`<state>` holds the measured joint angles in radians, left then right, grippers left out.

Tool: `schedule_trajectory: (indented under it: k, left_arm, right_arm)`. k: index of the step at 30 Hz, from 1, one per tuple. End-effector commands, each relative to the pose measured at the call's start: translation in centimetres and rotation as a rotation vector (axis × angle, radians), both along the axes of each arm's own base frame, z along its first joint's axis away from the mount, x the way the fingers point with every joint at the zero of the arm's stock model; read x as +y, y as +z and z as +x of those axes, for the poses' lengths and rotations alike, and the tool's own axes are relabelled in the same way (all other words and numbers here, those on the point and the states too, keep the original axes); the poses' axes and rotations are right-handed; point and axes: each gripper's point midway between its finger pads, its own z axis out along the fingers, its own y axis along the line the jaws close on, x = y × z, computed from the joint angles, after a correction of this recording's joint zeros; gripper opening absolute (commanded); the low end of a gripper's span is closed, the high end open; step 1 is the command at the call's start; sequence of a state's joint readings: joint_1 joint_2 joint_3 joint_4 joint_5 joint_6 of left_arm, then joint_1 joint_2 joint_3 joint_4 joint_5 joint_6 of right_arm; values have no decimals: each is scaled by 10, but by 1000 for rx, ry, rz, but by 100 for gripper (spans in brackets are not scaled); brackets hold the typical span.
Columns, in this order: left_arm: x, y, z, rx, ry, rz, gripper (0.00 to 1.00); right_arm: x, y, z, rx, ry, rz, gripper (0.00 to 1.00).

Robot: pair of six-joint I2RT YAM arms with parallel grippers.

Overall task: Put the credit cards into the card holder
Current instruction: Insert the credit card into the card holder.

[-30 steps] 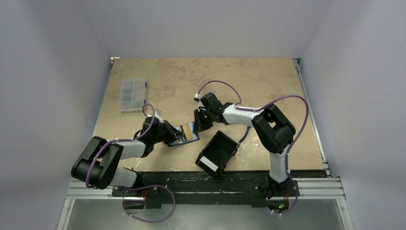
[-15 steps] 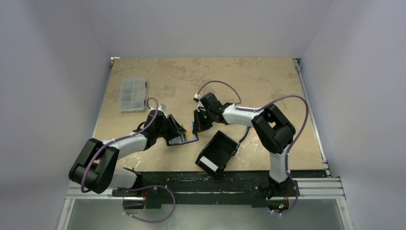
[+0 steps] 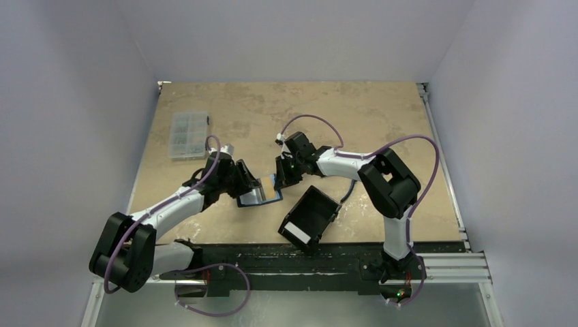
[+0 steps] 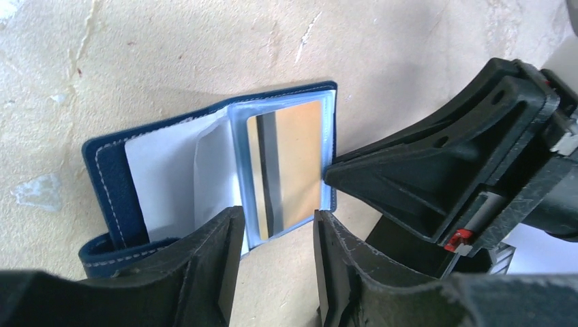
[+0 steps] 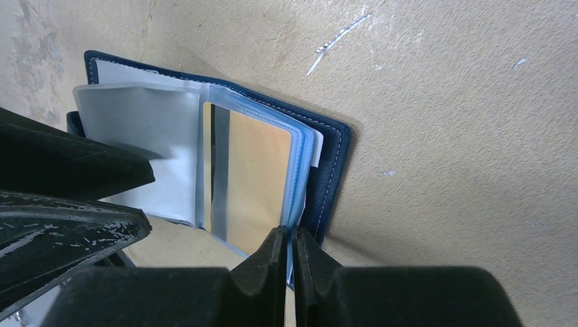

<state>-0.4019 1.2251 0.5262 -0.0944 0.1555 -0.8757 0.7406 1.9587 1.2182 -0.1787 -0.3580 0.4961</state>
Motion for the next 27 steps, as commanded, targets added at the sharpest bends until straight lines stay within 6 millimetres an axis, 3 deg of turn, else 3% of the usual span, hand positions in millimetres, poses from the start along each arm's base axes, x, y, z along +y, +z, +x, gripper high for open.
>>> schedule_trajectory:
  k: [1,4,11,19,27]
  left_arm:
    - [-11,20,12,-72,-49,-27,40]
    - [-16,17,16,-70,-56,-39,33]
    - [-6,-3,19,-38,-28,29,15]
    - [-3,-14,16,-41,-2,17,24]
    - [-20,-23,17,-22,-20,-74,15]
  right_arm:
    - [5,9,0,-27,28,19,13]
    - [7,15,1,-31,28,29,17]
    - [8,32,3,-54,23,50,21]
    - [10,31,2,-48,29,57,23]
    - [12,39,1,-50,32,78,23]
